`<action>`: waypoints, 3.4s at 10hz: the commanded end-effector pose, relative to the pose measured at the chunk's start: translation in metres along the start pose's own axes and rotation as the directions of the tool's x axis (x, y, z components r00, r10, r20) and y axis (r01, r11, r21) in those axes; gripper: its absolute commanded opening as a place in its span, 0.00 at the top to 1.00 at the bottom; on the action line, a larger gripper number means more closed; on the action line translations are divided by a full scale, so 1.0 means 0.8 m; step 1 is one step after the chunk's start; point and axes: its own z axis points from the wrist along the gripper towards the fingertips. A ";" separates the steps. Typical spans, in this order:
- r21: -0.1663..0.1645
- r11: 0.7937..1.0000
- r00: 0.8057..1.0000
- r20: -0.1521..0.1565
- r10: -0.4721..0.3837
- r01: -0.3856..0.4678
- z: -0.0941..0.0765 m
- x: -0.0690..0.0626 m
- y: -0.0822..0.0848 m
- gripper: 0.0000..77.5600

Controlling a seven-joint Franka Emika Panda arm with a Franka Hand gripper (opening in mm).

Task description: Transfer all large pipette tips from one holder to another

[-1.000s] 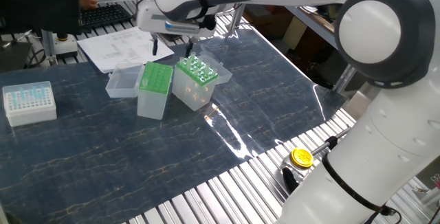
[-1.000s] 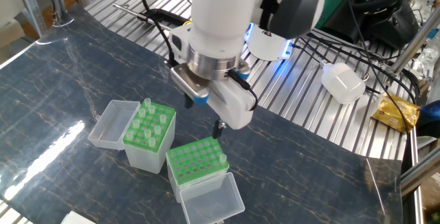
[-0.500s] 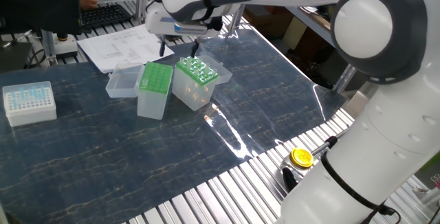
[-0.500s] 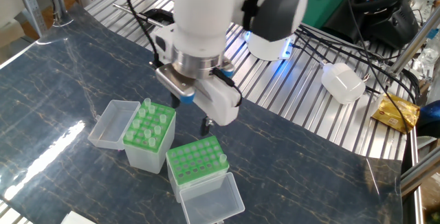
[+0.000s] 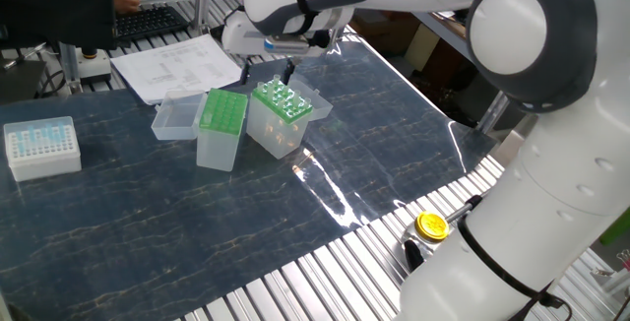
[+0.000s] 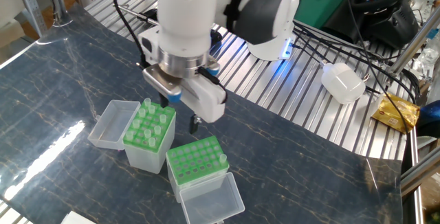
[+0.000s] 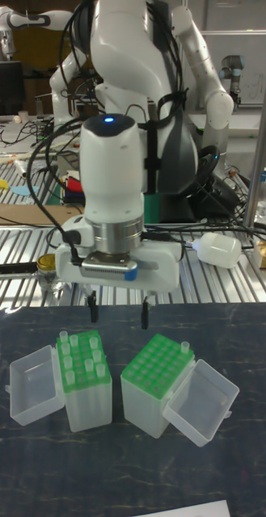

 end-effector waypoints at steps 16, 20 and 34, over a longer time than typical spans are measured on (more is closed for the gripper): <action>-0.008 0.969 0.969 0.009 0.248 -0.248 0.022 0.008 -0.039 0.00; 0.002 0.961 0.961 -0.005 0.277 -0.277 0.022 0.009 -0.038 0.98; 0.002 0.961 0.961 -0.005 0.277 -0.277 0.022 0.009 -0.038 0.98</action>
